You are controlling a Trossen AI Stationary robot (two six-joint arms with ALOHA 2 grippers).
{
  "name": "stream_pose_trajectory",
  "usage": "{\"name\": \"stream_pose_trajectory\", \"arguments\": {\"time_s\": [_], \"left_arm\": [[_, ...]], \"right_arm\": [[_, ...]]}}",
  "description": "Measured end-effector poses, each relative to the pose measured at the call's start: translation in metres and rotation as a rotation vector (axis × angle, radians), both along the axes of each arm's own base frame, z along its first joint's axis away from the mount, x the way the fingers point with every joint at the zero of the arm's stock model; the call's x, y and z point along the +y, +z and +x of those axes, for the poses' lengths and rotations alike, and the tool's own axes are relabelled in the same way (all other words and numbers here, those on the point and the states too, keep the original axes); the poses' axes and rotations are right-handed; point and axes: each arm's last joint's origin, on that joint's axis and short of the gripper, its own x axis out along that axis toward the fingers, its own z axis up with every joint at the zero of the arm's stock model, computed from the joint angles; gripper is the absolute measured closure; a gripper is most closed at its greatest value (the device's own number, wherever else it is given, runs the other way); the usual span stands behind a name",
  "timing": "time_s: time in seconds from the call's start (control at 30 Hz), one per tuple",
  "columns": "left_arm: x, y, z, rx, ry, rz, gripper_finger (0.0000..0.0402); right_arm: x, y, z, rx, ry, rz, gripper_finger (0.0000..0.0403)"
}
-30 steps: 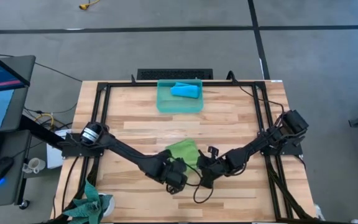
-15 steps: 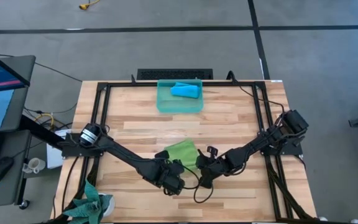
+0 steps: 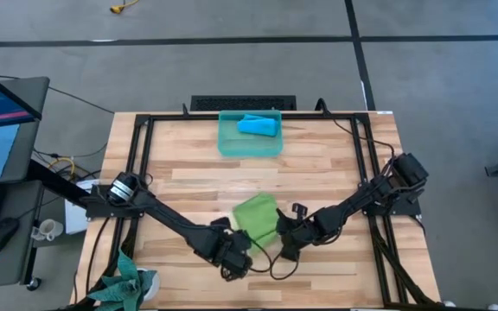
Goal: Roll microfiber towels into tight, uniform cylinder then place into a basket
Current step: Roll the green microfiber cloth
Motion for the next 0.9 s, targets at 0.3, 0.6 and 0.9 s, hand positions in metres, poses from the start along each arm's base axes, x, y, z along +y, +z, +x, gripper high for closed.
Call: {"name": "stream_pose_trajectory", "arguments": {"time_s": [0.3, 0.6, 0.9], "left_arm": [[0.006, 0.0, 0.001, -0.031, -0.018, 0.126, 0.0281], [0.013, -0.002, 0.01, -0.183, -0.038, 0.37, 0.0298], [0.024, -0.033, 0.023, -0.315, -0.093, 0.347, 0.0344]], "right_arm": [[0.0, 0.0, -0.001, 0.02, -0.006, 0.002, 0.0394], [0.013, 0.01, 0.001, 0.0, 0.033, 0.002, 0.0393], [0.012, 0.012, 0.002, -0.003, 0.029, -0.013, 0.0393]]}}
